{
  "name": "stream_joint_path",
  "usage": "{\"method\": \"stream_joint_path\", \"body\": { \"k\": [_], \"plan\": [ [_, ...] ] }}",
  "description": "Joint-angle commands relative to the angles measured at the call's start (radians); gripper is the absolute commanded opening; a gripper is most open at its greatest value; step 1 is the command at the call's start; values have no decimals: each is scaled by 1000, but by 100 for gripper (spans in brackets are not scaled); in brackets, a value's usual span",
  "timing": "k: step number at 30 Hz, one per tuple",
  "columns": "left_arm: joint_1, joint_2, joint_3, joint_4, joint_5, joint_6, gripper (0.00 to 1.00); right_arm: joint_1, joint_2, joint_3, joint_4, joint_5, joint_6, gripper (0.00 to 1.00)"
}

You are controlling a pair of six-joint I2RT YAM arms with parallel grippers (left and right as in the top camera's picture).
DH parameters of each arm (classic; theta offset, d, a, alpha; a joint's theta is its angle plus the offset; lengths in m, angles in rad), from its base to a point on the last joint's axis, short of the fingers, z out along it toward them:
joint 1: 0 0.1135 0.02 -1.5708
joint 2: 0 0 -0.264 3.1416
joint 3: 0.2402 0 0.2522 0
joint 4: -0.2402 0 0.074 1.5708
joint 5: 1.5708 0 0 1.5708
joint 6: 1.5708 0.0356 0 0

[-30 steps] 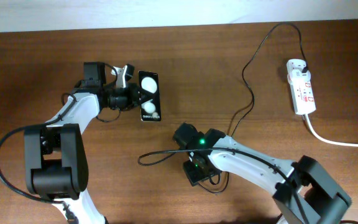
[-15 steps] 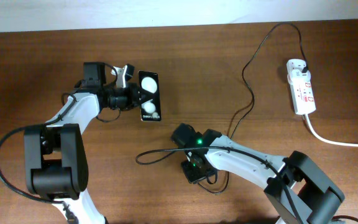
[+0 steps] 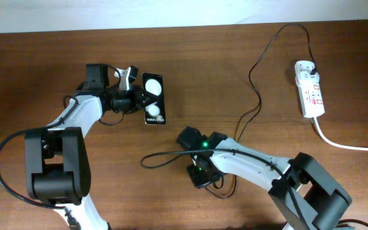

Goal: Plug charger to phone and switch on socket
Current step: 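Lower the right gripper and close it on the cable plug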

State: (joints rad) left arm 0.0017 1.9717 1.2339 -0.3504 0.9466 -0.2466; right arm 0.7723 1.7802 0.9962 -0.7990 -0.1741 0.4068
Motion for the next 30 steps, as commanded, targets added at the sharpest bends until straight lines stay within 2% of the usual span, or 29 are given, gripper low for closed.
{"method": "stream_joint_path", "body": {
  "k": [1,4,8,15,16,20,25,30],
  "plan": [
    [3,-3,-1,6,42,15,0,-96,11,3,20,-3,82,11],
    [3,-3,-1,6,42,15,0,-162,11,3,111,-70,100,11],
    [3,-3,-1,7,42,8,0,-147,12,3,251,-76,104,11],
    [3,-3,-1,10,42,8,0,-111,13,2,257,37,104,11],
    [3,-3,-1,10,41,8,0,-111,13,2,258,37,104,13],
    [3,-3,-1,11,42,8,0,-110,13,2,259,51,104,34],
    [3,-3,-1,14,42,8,0,-103,31,2,258,67,104,36],
    [3,-3,-1,14,42,8,0,-22,58,3,265,69,107,36]
  ]
}}
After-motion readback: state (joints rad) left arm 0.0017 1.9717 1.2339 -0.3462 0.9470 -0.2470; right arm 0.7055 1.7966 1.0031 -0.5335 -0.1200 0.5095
